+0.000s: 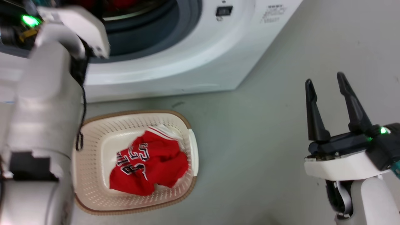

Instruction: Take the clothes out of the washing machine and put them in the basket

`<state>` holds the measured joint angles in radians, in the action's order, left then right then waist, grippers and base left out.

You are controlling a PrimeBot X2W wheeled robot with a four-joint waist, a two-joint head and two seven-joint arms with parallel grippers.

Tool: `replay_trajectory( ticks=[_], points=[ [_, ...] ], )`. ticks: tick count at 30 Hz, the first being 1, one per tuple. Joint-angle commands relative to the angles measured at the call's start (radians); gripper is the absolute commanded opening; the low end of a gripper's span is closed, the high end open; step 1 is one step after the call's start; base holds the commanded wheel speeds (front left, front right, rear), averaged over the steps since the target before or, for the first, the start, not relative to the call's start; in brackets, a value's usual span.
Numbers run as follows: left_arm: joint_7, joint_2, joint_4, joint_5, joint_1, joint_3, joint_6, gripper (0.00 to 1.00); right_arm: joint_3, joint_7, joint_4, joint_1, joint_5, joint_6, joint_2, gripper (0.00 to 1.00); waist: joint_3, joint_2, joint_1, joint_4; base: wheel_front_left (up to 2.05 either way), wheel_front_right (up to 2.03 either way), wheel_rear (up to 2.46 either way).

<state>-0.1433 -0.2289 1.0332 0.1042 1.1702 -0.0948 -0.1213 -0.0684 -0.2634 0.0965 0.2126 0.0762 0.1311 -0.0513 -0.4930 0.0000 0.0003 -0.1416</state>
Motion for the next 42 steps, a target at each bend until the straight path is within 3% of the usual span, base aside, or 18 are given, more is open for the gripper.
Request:
replay_trajectory(
  ticks=[1, 8, 17, 22, 29, 42],
  points=[
    [0.018, -0.013, 0.021, 0.009, 0.038, -0.005, -0.004, 1.00, 0.004, -0.002, 0.009, 0.022, 0.010, -0.001, 0.002, 1.00, -0.076, 0.0000, -0.0003, -0.052, 0.00, 0.00, 0.00],
    [0.164, -0.068, 0.111, 0.057, 0.243, -0.059, -0.008, 1.00, 0.016, -0.002, 0.040, 0.060, 0.047, -0.001, 0.002, 1.00, -0.196, 0.0000, -0.0003, -0.100, 0.00, 0.00, 0.00],
    [0.361, -0.126, 0.135, 0.125, 0.412, -0.225, -0.008, 1.00, 0.017, -0.002, 0.092, 0.081, 0.100, -0.001, 0.002, 1.00, -0.300, 0.0000, -0.0003, -0.140, 0.00, 0.00, 0.00],
    [0.544, -0.177, 0.144, 0.215, 0.498, -0.296, -0.008, 1.00, 0.014, -0.002, 0.129, 0.072, 0.123, -0.001, 0.002, 1.00, -0.346, 0.0000, -0.0003, -0.157, 0.00, 0.00, 0.00],
    [0.643, -0.214, 0.148, 0.277, 0.538, -0.318, -0.008, 1.00, 0.000, -0.002, 0.151, 0.068, 0.127, -0.001, 0.002, 1.00, -0.361, 0.0000, -0.0003, -0.167, 0.00, 0.00, 0.00],
    [0.684, -0.241, 0.159, 0.306, 0.539, -0.387, -0.008, 1.00, -0.015, -0.002, 0.169, 0.054, 0.134, -0.001, 0.002, 1.00, -0.383, 0.0000, -0.0003, -0.186, 0.00, 0.00, 0.00]
  ],
)
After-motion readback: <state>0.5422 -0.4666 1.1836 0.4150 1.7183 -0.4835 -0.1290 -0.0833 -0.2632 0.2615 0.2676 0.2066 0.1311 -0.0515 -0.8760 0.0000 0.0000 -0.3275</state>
